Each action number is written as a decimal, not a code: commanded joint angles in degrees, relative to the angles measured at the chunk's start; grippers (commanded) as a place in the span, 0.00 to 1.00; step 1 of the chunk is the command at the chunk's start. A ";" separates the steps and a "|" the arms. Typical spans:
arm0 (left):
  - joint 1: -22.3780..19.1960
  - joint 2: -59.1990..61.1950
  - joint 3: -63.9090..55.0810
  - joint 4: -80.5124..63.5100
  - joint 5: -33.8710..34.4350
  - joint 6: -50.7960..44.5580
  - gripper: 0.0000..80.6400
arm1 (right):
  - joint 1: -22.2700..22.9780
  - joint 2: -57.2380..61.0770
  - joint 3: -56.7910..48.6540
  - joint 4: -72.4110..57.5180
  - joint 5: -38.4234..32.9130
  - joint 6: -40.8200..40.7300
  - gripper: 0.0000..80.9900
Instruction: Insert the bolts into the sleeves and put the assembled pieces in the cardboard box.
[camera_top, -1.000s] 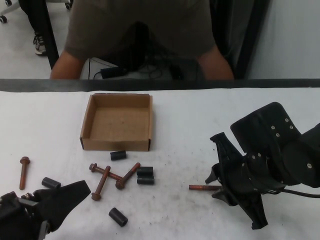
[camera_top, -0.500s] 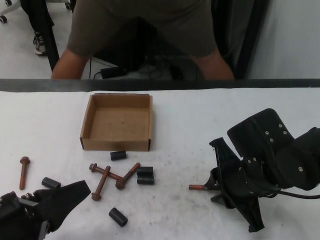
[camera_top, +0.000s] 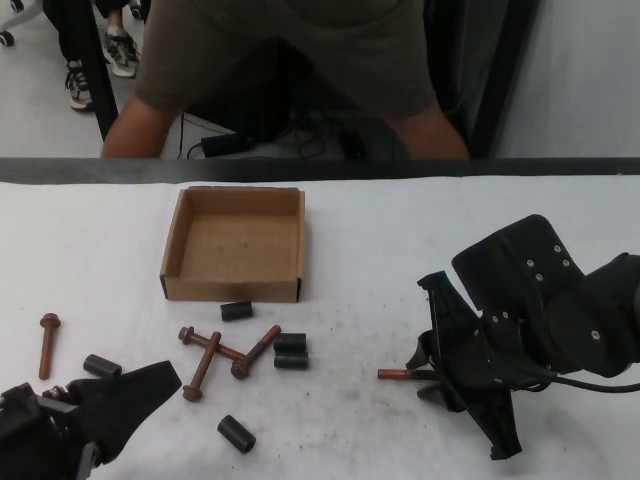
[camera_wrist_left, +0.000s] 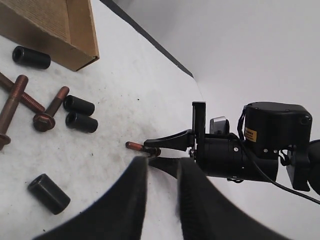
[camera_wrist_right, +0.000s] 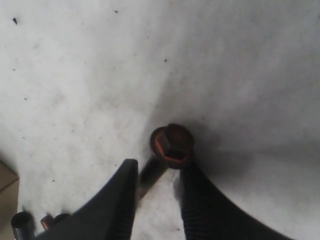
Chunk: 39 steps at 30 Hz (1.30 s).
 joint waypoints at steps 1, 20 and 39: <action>0.22 -0.20 -0.50 -1.16 0.44 0.57 0.27 | -0.61 2.19 0.07 0.09 0.41 2.67 0.36; 0.22 -0.20 -0.50 -1.16 0.54 0.57 0.27 | -2.84 4.49 -0.09 1.82 -4.68 5.02 0.34; 0.22 -0.20 -0.50 -1.16 0.48 3.16 0.27 | -2.84 4.55 -0.09 -4.37 -9.53 0.00 0.00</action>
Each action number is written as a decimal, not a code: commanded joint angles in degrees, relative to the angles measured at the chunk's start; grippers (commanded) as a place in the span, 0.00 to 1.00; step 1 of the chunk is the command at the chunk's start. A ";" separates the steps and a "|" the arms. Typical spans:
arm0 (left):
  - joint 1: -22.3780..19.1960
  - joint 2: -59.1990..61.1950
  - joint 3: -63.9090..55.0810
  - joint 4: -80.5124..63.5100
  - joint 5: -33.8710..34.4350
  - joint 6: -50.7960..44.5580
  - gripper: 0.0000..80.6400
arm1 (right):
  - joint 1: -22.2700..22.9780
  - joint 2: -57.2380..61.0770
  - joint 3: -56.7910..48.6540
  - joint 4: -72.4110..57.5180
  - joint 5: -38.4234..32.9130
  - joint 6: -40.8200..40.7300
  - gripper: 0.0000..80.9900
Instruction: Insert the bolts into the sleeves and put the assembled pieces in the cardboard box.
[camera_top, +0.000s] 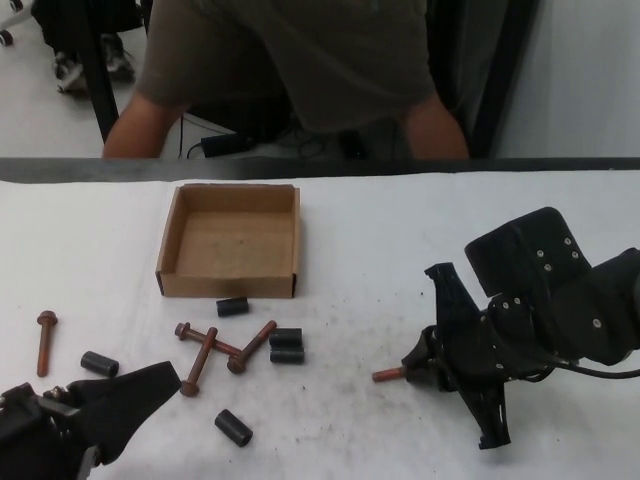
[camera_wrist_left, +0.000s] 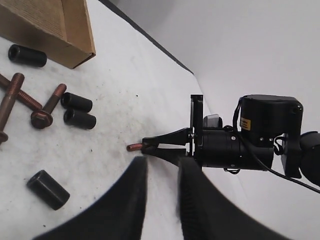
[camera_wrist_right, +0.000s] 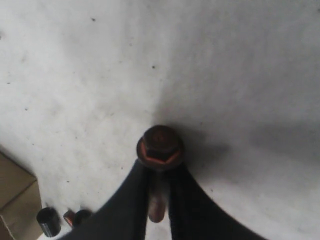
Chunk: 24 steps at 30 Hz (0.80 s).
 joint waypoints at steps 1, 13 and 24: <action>0.22 -0.20 -0.50 -1.16 0.48 1.70 0.27 | 0.14 1.28 0.81 -0.40 -1.81 -3.35 0.00; 0.11 -0.20 -1.15 -5.97 0.48 4.21 0.27 | 0.14 -14.97 1.15 -0.12 -1.87 -21.03 0.00; -8.40 -0.20 -15.07 27.95 -5.47 10.94 0.26 | 0.14 -34.16 1.44 15.01 -3.89 -40.25 0.00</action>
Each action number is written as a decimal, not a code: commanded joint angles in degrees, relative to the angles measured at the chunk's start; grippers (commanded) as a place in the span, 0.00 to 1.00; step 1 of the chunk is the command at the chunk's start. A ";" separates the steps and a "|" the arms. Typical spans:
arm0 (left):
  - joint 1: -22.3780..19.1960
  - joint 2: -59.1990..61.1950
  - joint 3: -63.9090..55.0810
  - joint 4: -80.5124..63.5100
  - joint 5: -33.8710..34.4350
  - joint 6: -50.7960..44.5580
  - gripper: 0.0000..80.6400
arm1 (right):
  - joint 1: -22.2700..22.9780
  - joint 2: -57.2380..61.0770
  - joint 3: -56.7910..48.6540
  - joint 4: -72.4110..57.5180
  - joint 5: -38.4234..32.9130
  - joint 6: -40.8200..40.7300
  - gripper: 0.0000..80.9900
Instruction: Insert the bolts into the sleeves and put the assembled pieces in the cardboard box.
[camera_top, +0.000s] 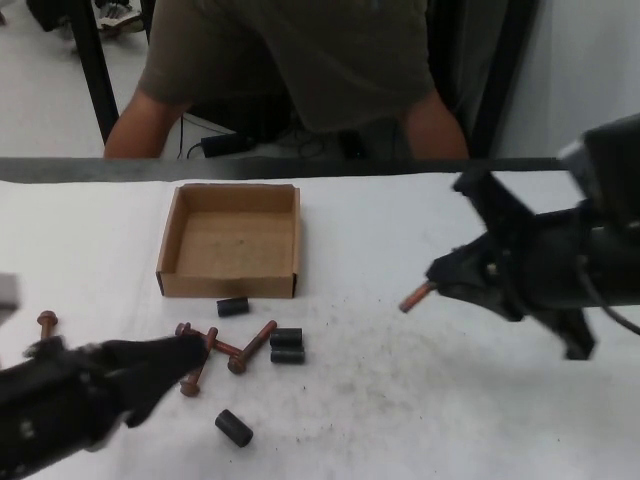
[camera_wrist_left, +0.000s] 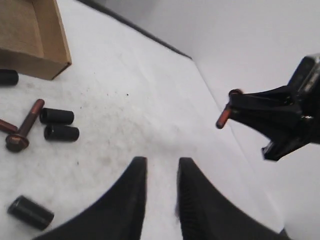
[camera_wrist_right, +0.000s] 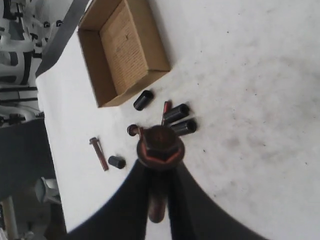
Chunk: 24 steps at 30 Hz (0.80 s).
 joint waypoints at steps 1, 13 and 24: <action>-2.38 -0.20 -3.13 8.00 -4.60 1.22 0.25 | 0.14 -3.66 0.01 2.86 -0.74 -4.01 0.00; -9.31 0.10 -12.05 29.59 -25.91 -16.22 0.16 | 0.14 -18.17 0.01 14.39 -4.92 -15.68 0.00; -9.31 14.76 -13.39 29.04 -21.57 -21.95 0.16 | 0.14 -20.03 0.01 17.96 -8.09 -23.42 0.00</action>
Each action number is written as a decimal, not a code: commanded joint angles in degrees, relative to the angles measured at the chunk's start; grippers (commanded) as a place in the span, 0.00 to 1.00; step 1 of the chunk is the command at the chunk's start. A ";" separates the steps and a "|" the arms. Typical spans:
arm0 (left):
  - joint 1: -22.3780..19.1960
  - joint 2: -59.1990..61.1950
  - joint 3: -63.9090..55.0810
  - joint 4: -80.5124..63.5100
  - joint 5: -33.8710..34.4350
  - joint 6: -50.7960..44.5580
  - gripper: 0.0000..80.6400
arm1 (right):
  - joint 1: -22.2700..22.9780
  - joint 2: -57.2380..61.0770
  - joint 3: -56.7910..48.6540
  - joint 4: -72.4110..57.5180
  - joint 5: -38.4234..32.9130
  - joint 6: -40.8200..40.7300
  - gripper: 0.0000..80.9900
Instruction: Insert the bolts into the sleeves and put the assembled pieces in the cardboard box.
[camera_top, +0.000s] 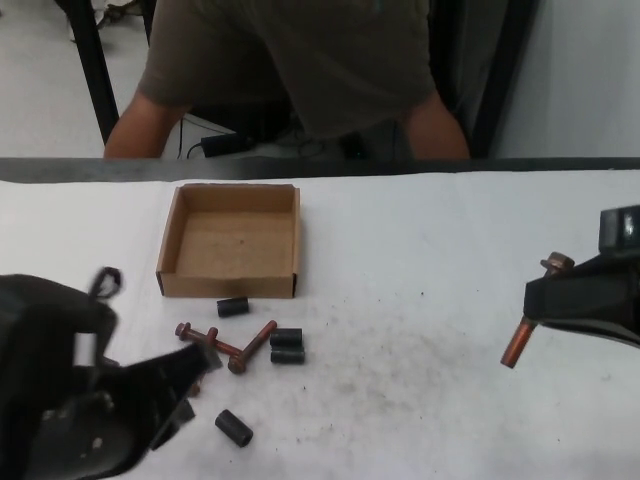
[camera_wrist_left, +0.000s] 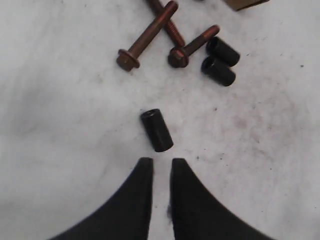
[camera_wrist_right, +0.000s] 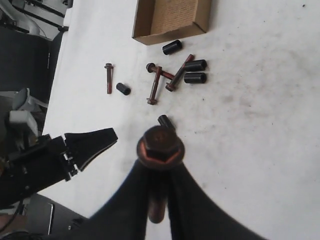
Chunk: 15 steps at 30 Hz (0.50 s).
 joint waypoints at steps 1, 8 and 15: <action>-0.39 3.82 -1.98 -1.98 2.52 -1.22 0.16 | 0.14 -0.48 -0.16 -0.02 -2.69 -2.77 0.00; -0.39 12.13 -5.17 -5.54 3.50 -1.22 0.32 | 0.14 -0.48 -0.16 -0.02 -3.75 -3.34 0.00; -0.39 16.29 -5.99 -5.53 7.42 -5.11 0.35 | 0.14 -0.48 -0.16 -0.02 -5.35 -3.34 0.00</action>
